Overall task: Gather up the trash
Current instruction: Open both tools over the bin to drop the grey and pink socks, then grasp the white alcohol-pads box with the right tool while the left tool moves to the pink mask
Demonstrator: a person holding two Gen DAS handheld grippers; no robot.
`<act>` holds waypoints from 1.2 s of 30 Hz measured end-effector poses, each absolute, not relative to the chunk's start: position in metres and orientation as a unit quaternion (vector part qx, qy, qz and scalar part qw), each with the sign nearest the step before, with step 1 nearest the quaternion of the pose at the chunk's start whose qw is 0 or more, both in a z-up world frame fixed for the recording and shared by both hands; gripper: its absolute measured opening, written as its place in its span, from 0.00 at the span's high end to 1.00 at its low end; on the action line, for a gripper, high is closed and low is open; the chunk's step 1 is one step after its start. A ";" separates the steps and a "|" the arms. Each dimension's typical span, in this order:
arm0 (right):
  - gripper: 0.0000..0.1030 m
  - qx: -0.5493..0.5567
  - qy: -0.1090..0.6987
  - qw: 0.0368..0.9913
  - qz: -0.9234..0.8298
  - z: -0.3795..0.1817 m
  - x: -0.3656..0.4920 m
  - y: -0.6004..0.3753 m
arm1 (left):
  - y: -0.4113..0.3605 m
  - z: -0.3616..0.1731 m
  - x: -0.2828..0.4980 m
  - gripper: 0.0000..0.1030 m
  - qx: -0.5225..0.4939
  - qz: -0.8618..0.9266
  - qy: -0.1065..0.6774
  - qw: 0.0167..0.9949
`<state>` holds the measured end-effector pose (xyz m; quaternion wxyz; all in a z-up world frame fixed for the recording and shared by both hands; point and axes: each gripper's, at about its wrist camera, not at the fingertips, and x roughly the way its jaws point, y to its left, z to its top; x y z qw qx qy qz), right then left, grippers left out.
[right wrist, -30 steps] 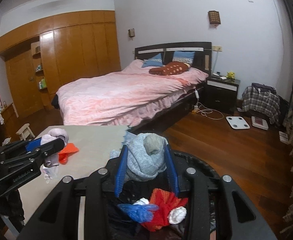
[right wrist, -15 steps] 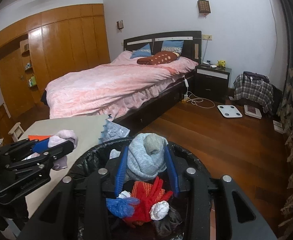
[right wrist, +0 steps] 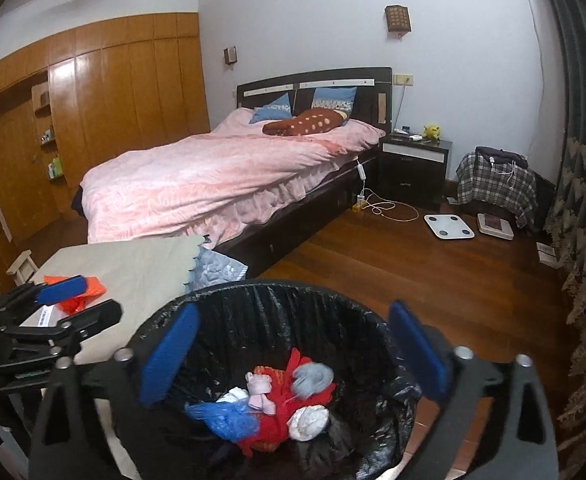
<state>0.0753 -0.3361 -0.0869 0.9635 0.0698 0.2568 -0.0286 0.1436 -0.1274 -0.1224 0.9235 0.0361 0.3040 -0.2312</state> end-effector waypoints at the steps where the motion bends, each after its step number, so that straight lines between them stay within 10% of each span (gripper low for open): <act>1: 0.06 0.070 0.257 0.964 -0.025 -0.086 0.075 -0.332 | -0.121 -0.121 0.142 0.18 0.036 -0.226 0.304 0.925; 36: 0.16 0.030 0.281 0.943 0.177 -0.113 0.142 -0.077 | 0.164 -0.141 0.112 0.16 0.000 0.037 0.308 0.951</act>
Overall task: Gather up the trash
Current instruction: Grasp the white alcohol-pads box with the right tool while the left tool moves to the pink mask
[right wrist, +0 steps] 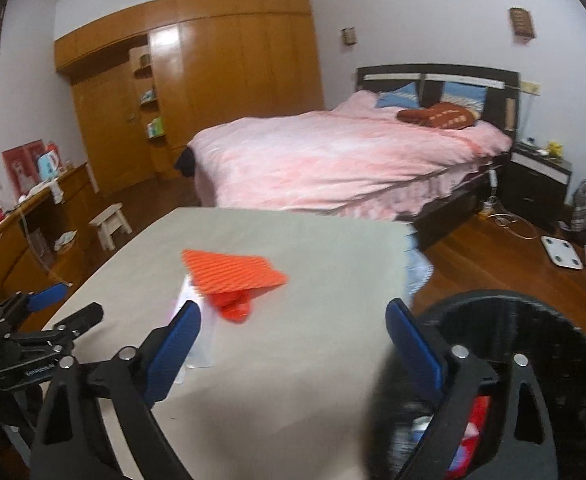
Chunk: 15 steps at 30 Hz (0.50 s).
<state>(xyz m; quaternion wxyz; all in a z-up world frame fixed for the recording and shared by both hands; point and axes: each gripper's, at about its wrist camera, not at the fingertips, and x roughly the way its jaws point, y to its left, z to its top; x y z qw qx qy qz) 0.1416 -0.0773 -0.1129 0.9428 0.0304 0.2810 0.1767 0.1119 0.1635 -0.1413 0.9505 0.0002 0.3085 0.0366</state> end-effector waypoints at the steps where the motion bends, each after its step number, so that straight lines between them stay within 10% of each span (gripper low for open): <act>1: 0.17 0.030 0.286 0.939 0.187 -0.117 0.145 -0.066 | 0.168 -0.145 0.113 0.16 0.001 0.040 0.312 0.949; 15: 0.46 -0.002 0.350 0.905 0.242 -0.172 0.173 0.015 | 0.210 -0.168 0.126 0.16 -0.001 0.057 0.329 0.942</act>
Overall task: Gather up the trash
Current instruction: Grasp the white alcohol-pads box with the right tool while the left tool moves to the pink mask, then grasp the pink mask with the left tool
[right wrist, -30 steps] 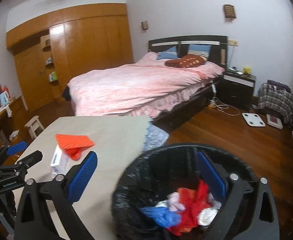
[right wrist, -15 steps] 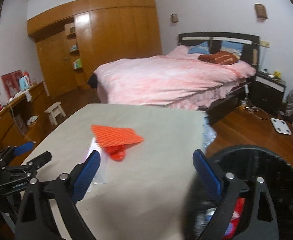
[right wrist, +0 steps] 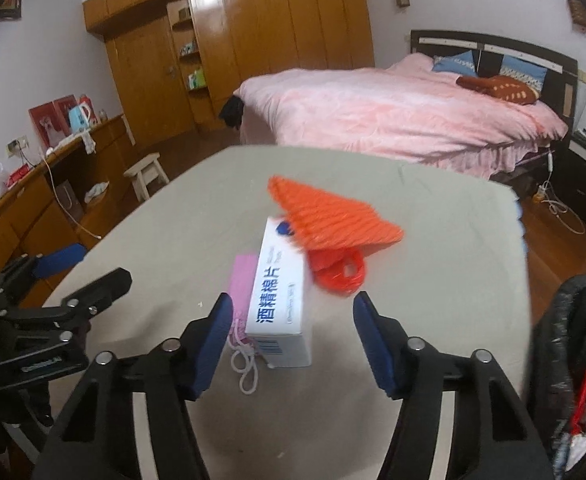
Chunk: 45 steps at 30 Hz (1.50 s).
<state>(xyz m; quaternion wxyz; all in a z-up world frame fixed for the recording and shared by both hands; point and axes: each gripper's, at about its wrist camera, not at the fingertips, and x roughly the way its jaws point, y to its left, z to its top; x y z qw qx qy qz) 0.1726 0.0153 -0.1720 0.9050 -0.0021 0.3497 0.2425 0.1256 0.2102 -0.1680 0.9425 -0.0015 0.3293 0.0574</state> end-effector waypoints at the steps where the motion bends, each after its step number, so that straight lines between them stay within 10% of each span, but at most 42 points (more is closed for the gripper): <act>1: 0.47 -0.005 0.354 0.903 0.243 -0.176 0.174 0.017 | 0.211 -0.169 0.127 0.16 -0.003 0.058 0.330 0.942; 16: 0.70 -0.013 0.382 0.894 0.234 -0.193 0.193 0.037 | 0.217 -0.181 0.127 0.16 -0.023 0.060 0.339 0.938; 30: 0.70 0.003 0.382 0.903 0.197 -0.192 0.192 -0.017 | 0.170 -0.195 0.162 0.21 -0.029 0.001 0.358 0.933; 45: 0.70 0.005 0.381 0.904 0.195 -0.196 0.194 -0.036 | 0.145 -0.230 0.207 0.50 -0.034 -0.036 0.429 0.902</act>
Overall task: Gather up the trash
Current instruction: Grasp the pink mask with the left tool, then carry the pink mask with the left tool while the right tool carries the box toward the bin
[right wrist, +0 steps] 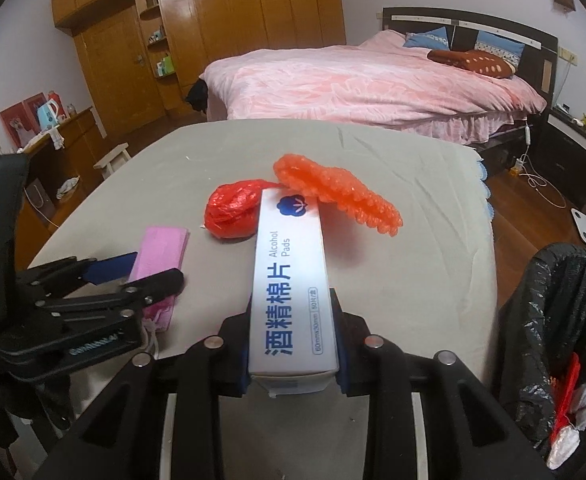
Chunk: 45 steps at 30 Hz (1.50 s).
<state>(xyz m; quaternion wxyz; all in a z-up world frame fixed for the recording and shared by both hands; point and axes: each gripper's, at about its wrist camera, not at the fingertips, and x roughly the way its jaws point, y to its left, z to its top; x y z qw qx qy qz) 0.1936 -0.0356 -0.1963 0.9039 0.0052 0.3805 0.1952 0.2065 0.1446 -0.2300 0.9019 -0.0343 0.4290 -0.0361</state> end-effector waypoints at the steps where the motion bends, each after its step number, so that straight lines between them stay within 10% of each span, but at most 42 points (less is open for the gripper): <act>1: 0.70 0.006 0.381 0.904 0.196 -0.196 0.193 -0.035 | 0.144 -0.230 0.207 0.59 -0.033 -0.039 0.429 0.902; 4: 0.70 0.008 0.381 0.903 0.199 -0.195 0.193 -0.035 | 0.144 -0.229 0.206 0.85 -0.037 -0.039 0.427 0.902; 45: 0.70 0.013 0.293 0.927 0.233 -0.077 0.099 -0.051 | 0.136 -0.096 0.082 0.86 -0.027 -0.018 0.303 0.953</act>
